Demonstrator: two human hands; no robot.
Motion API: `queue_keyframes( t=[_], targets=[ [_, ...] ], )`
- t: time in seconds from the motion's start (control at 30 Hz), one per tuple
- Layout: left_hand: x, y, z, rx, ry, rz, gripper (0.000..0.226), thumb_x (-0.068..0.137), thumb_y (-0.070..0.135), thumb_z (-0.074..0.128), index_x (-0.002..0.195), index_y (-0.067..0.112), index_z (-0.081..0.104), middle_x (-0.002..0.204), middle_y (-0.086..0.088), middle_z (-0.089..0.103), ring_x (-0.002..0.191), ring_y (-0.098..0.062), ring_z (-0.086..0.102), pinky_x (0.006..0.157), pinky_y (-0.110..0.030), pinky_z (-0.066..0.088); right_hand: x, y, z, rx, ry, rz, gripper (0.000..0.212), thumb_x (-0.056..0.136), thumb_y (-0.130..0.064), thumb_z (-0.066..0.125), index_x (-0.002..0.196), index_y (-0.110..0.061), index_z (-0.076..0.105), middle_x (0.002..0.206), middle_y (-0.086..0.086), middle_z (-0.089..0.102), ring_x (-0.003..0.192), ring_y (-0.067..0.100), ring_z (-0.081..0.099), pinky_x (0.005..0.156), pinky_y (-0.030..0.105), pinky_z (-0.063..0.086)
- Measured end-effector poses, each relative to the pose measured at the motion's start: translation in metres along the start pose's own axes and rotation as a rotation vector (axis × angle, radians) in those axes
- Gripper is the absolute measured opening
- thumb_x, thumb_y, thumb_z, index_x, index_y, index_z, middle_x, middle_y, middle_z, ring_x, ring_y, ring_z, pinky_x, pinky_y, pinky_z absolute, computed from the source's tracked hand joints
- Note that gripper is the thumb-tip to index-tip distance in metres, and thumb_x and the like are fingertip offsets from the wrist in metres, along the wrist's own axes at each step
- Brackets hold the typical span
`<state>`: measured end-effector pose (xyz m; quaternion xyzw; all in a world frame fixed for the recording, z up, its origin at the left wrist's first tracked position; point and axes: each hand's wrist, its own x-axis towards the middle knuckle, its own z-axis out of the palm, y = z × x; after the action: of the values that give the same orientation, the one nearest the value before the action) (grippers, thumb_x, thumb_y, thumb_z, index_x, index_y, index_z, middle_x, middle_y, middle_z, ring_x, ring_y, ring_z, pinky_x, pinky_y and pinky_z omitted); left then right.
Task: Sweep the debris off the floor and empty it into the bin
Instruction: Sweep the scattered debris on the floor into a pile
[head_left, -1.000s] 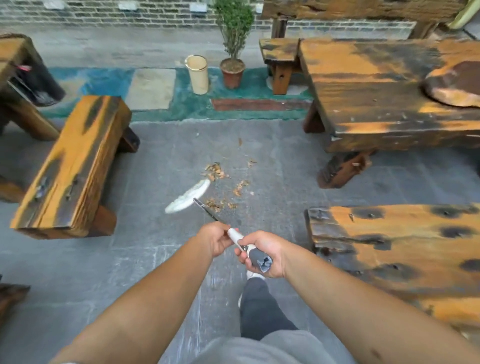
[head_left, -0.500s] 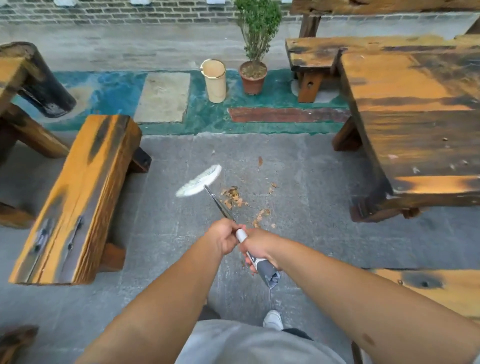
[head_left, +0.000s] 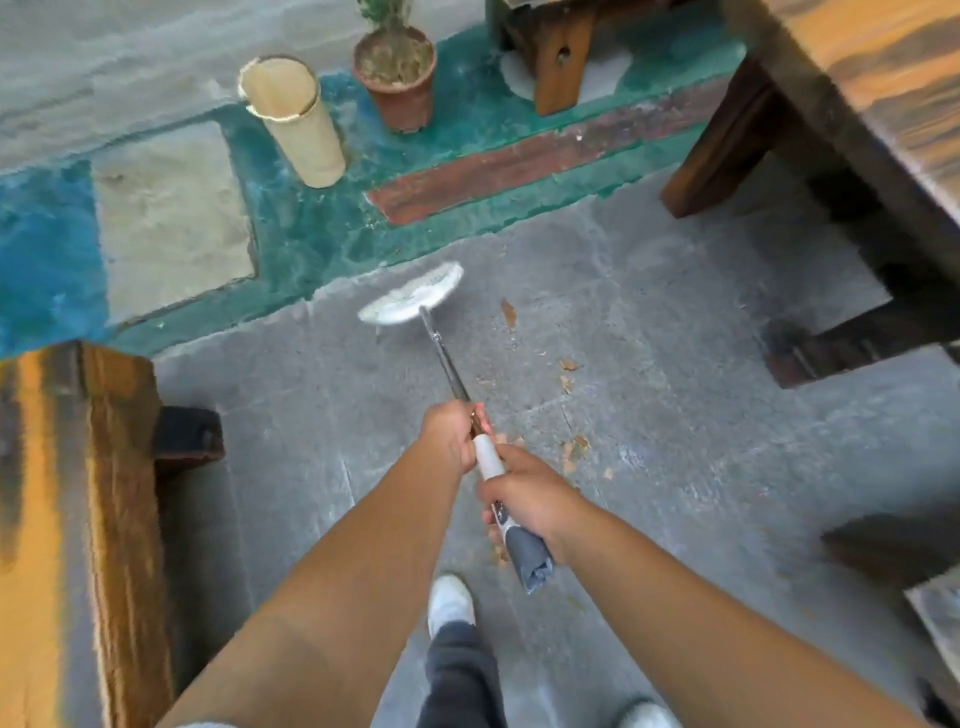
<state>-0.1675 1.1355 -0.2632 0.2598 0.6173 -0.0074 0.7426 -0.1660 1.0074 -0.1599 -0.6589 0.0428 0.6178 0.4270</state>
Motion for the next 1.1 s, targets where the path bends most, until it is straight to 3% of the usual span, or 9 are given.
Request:
queue_keyframes(
  t=[0.1, 0.17, 0.27, 0.47, 0.73, 0.87, 0.93, 1.0, 1.1],
  targets=[
    [0.072, 0.023, 0.008, 0.07, 0.025, 0.026, 0.029, 0.095, -0.001, 0.029, 0.073, 0.005, 0.046, 0.06, -0.004, 0.042, 0.026, -0.007, 0.036, 0.032, -0.01, 0.03, 0.059, -0.003, -0.002, 0.331, -0.066, 0.029, 0.044, 0.096, -0.002, 0.047, 0.123, -0.036, 0.053, 0.095, 0.011, 0.052, 0.051, 0.017, 0.054, 0.043, 0.025, 0.047],
    [0.116, 0.028, 0.017, 0.139, 0.016, 0.047, 0.027, 0.093, -0.004, 0.032, 0.072, 0.003, 0.048, 0.06, -0.005, 0.044, 0.029, -0.008, 0.038, 0.033, -0.012, 0.031, 0.098, 0.004, -0.007, 0.466, -0.092, 0.031, 0.042, 0.1, -0.013, 0.047, 0.126, -0.045, 0.051, 0.088, 0.008, 0.054, 0.049, 0.014, 0.051, 0.043, 0.023, 0.046],
    [0.155, 0.021, 0.023, 0.257, -0.022, 0.039, 0.025, 0.091, -0.008, 0.035, 0.075, 0.0, 0.051, 0.059, -0.007, 0.047, 0.041, -0.011, 0.041, 0.036, -0.017, 0.034, 0.14, 0.015, -0.012, 0.492, -0.011, 0.008, 0.043, 0.101, -0.017, 0.047, 0.132, -0.048, 0.046, 0.081, 0.005, 0.053, 0.048, 0.012, 0.048, 0.043, 0.023, 0.044],
    [0.19, -0.033, 0.025, 0.461, -0.082, -0.056, 0.022, 0.094, -0.006, 0.026, 0.085, 0.004, 0.044, 0.068, -0.009, 0.049, 0.046, -0.013, 0.038, 0.037, -0.015, 0.035, 0.165, 0.075, -0.013, 0.567, 0.121, 0.052, 0.056, 0.1, -0.015, 0.048, 0.141, -0.052, 0.038, 0.079, 0.005, 0.048, 0.047, 0.014, 0.045, 0.045, 0.025, 0.042],
    [0.153, -0.093, 0.0, 0.42, -0.124, -0.139, 0.021, 0.099, 0.001, 0.027, 0.092, 0.004, 0.047, 0.07, -0.004, 0.052, 0.052, -0.009, 0.038, 0.044, -0.019, 0.035, 0.126, 0.14, -0.002, 0.648, 0.145, 0.072, 0.055, 0.099, -0.013, 0.049, 0.139, -0.051, 0.041, 0.075, 0.005, 0.05, 0.046, 0.015, 0.045, 0.045, 0.026, 0.041],
    [0.117, -0.135, -0.021, 0.363, -0.169, -0.138, 0.021, 0.103, 0.014, 0.036, 0.12, 0.011, 0.047, 0.076, -0.01, 0.059, 0.053, -0.012, 0.046, 0.043, -0.023, 0.046, 0.097, 0.173, -0.002, 0.642, 0.15, 0.089, 0.054, 0.099, -0.013, 0.05, 0.14, -0.048, 0.042, 0.072, 0.004, 0.05, 0.045, 0.015, 0.046, 0.042, 0.023, 0.041],
    [0.091, -0.157, -0.032, 0.305, -0.212, -0.149, 0.015, 0.103, 0.022, 0.039, 0.116, 0.018, 0.043, 0.083, -0.013, 0.064, 0.055, -0.015, 0.053, 0.047, -0.029, 0.054, 0.084, 0.186, -0.002, 0.621, 0.15, 0.077, 0.055, 0.099, -0.014, 0.051, 0.141, -0.048, 0.041, 0.07, 0.005, 0.05, 0.045, 0.015, 0.046, 0.04, 0.022, 0.042],
    [0.065, -0.18, -0.043, 0.299, -0.246, -0.126, 0.013, 0.103, 0.024, 0.038, 0.109, 0.013, 0.041, 0.086, -0.01, 0.066, 0.057, -0.016, 0.06, 0.051, -0.033, 0.054, 0.07, 0.2, -0.002, 0.596, 0.14, 0.076, 0.055, 0.098, -0.012, 0.051, 0.142, -0.045, 0.04, 0.067, 0.006, 0.05, 0.047, 0.015, 0.047, 0.039, 0.022, 0.043],
    [0.04, -0.209, -0.058, 0.337, -0.247, -0.064, 0.024, 0.104, 0.026, 0.035, 0.091, 0.008, 0.046, 0.077, -0.004, 0.064, 0.045, -0.013, 0.06, 0.046, -0.026, 0.048, 0.056, 0.226, 0.0, 0.582, 0.118, 0.09, 0.053, 0.099, -0.012, 0.049, 0.14, -0.044, 0.042, 0.062, 0.005, 0.051, 0.045, 0.014, 0.046, 0.038, 0.021, 0.043]
  ],
)
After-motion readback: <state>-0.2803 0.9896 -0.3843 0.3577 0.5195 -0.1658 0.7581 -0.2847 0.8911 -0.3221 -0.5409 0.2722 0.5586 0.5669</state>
